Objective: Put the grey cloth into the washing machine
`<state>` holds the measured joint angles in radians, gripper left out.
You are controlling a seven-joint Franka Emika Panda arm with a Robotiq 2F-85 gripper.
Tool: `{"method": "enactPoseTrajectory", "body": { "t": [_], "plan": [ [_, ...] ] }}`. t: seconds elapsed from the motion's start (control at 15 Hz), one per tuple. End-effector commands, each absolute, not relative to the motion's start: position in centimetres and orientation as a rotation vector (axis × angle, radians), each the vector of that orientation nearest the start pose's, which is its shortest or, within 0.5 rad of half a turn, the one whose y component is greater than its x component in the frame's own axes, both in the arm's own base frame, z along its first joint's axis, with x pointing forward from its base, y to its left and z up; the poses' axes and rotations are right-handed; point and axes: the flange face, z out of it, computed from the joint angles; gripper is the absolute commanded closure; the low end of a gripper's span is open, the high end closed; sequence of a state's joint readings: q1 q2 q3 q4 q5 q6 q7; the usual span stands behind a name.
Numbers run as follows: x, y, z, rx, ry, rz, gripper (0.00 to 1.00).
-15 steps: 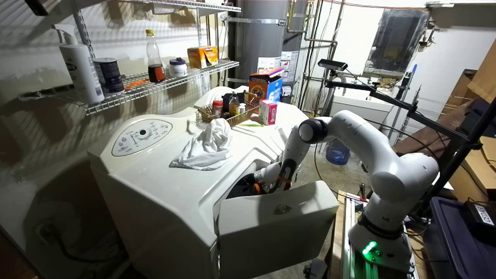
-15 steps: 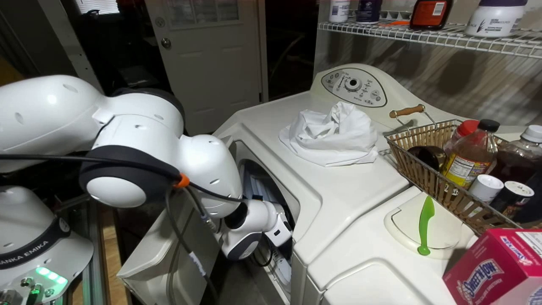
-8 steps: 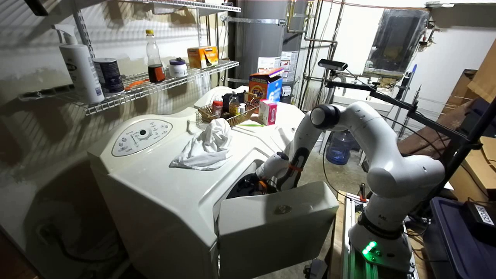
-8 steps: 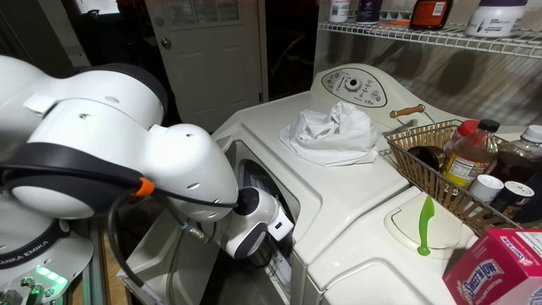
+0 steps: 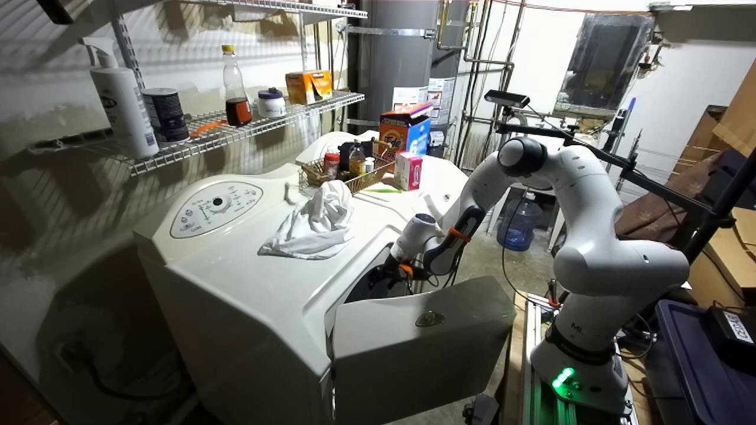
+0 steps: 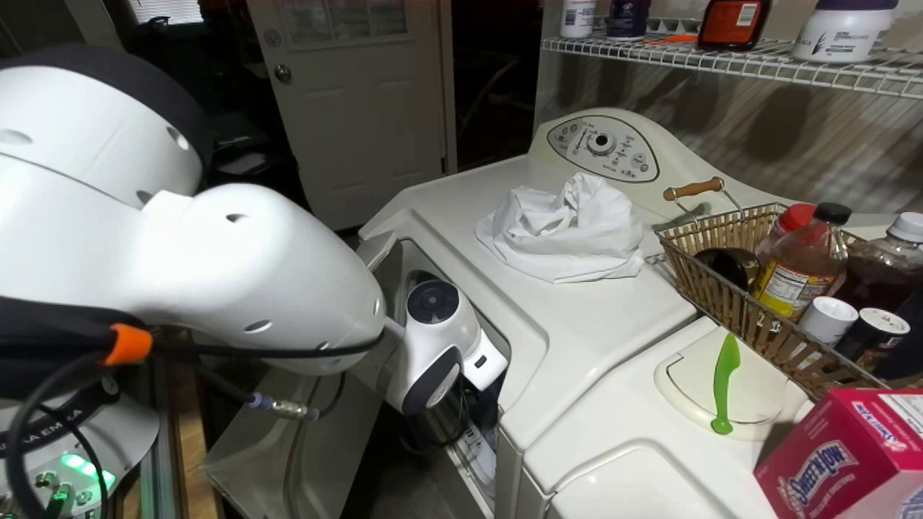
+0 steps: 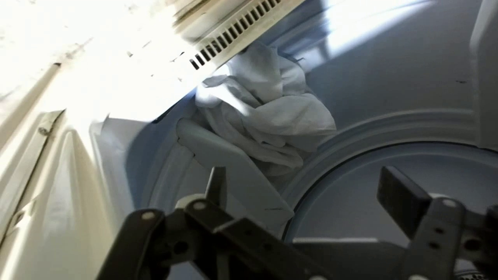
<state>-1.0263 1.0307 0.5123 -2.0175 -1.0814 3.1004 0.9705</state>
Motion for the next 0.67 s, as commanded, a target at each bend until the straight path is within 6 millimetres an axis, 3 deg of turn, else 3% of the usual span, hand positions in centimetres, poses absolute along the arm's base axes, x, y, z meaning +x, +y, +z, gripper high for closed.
{"method": "enactPoseTrajectory", "body": {
  "t": [0.0,0.2,0.6],
  "plan": [
    [50.9,-19.5,7.3,-2.807,0.845,-0.354,0.00],
    [50.3,-21.0,8.8,-2.879,0.754,-0.299,0.00],
    [49.5,-23.0,14.6,-2.955,0.641,-0.306,0.00]
  ]
}}
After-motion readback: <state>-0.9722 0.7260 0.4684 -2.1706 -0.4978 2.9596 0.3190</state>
